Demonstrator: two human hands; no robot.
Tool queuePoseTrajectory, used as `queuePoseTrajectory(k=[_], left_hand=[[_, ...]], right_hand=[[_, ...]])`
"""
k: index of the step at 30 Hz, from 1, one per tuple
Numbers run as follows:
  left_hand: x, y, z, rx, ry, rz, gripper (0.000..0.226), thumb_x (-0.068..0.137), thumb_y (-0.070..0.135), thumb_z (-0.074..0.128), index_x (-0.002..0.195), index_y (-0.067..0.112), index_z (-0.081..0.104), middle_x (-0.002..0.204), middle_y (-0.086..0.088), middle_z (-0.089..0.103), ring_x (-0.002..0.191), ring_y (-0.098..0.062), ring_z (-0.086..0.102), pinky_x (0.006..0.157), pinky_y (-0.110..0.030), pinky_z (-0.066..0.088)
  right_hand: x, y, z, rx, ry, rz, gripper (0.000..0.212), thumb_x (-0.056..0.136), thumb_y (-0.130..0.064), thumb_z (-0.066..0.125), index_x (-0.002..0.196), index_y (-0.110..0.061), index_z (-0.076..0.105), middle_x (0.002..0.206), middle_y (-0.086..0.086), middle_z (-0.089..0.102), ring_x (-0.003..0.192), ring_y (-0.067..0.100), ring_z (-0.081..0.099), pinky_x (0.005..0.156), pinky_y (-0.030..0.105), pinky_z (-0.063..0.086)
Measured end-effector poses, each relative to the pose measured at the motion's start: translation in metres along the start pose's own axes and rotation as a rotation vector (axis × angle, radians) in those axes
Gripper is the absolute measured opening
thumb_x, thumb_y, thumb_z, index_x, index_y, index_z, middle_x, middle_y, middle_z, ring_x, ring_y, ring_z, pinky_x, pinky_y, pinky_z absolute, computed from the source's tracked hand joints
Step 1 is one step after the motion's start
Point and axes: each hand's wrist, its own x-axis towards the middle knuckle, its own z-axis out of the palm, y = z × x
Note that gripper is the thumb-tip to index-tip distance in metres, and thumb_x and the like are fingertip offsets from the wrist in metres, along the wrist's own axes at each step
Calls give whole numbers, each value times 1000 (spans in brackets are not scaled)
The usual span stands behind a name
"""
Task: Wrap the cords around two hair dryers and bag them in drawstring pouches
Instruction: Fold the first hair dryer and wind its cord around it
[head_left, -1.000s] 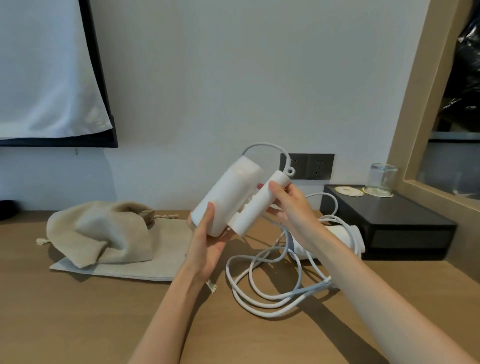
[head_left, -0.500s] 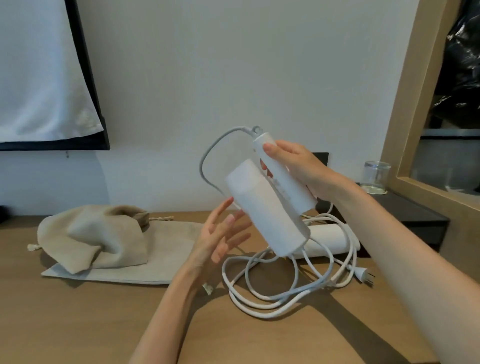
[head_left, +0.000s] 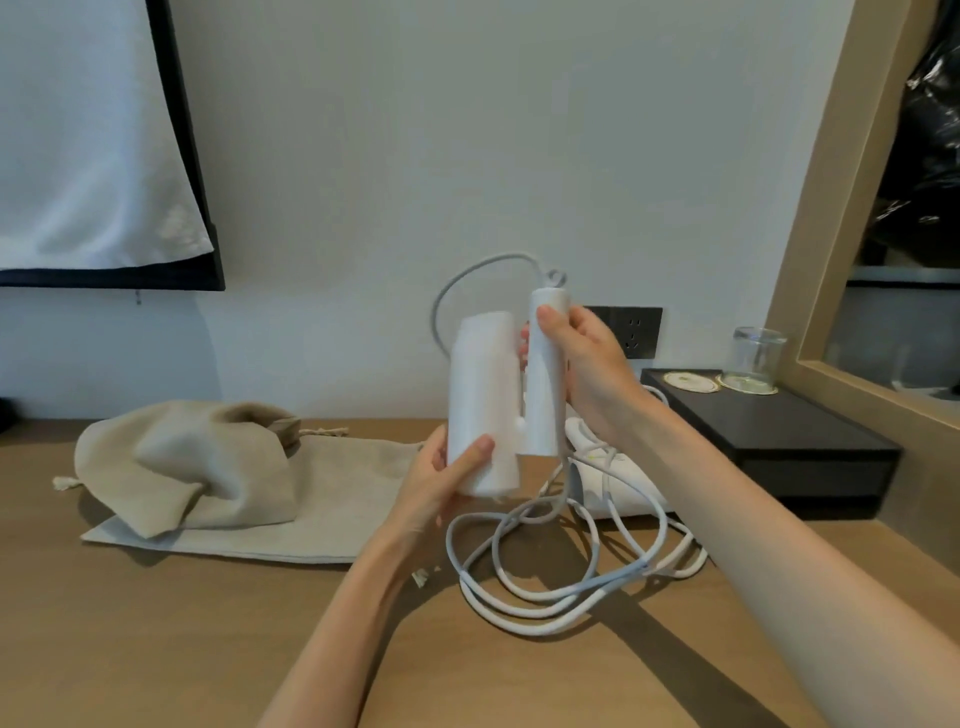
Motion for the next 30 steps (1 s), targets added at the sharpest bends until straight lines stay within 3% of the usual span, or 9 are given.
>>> queuePoseTrajectory(k=[4, 8, 11, 15, 18, 21, 24, 27, 30], left_hand=[[-2, -1, 2, 7, 19, 2, 55, 63, 37, 77, 111, 18, 58, 104, -10, 66, 88, -22, 69, 76, -38, 58], [-7, 6, 7, -165, -33, -99, 51, 70, 38, 65, 112, 11, 54, 101, -20, 63, 80, -25, 66, 61, -34, 59], [-9, 10, 2, -259, -86, -168, 50, 71, 39, 63, 110, 10, 54, 91, -18, 67, 80, -26, 68, 54, -31, 59], [-10, 14, -2, -278, -177, -216, 67, 63, 56, 66, 104, 3, 58, 73, -19, 60, 49, -23, 56, 36, -22, 47], [-9, 16, -6, -274, -128, -243, 62, 82, 63, 44, 91, 4, 62, 60, -15, 51, 39, -19, 46, 29, -16, 36], [-7, 14, -9, -263, -31, -224, 83, 84, 75, 22, 83, 3, 62, 46, -11, 44, 27, -15, 38, 27, -12, 29], [-5, 11, -11, -281, 38, -163, 87, 82, 78, 19, 84, 2, 62, 43, -10, 44, 27, -14, 40, 27, -12, 29], [-4, 11, -10, -294, 65, -139, 86, 81, 78, 21, 80, 3, 63, 44, -10, 45, 28, -14, 42, 28, -12, 30], [-4, 10, -7, -345, 74, -97, 84, 76, 81, 23, 74, 9, 67, 44, -6, 45, 31, -12, 41, 30, -14, 31]], right_hand=[[4, -5, -4, 67, 2, 10, 13, 97, -19, 52, 104, -8, 48, 88, 4, 59, 77, 14, 59, 77, 36, 49], [8, -6, -12, -334, 21, -108, 25, 97, -37, 50, 113, -18, 50, 107, 0, 58, 98, 14, 57, 92, 37, 49], [8, -4, -18, -535, 8, -185, 30, 89, -51, 53, 107, -27, 51, 127, 0, 43, 126, 21, 38, 105, 42, 38], [2, -11, -23, -651, 61, -318, 30, 86, -46, 64, 92, -20, 51, 155, -9, 18, 142, 10, 11, 105, 30, 20], [-1, -16, -31, -589, 28, -321, 49, 66, -59, 72, 76, -19, 46, 115, -6, 57, 107, 13, 52, 93, 35, 44], [-1, -12, -37, -574, 96, -326, 55, 65, -43, 83, 71, -21, 32, 73, -4, 44, 67, 14, 41, 65, 30, 41], [-2, -2, -41, -489, 97, -329, 49, 70, -28, 83, 90, -24, 38, 79, -5, 48, 65, 8, 49, 62, 19, 44], [-4, -1, -49, -613, -15, -286, 47, 76, -33, 76, 117, -27, 52, 100, -5, 61, 86, 7, 63, 71, 15, 52], [-3, -6, -56, -781, 27, -309, 31, 76, -43, 73, 93, -18, 67, 86, 2, 68, 78, 16, 62, 68, 29, 49]])
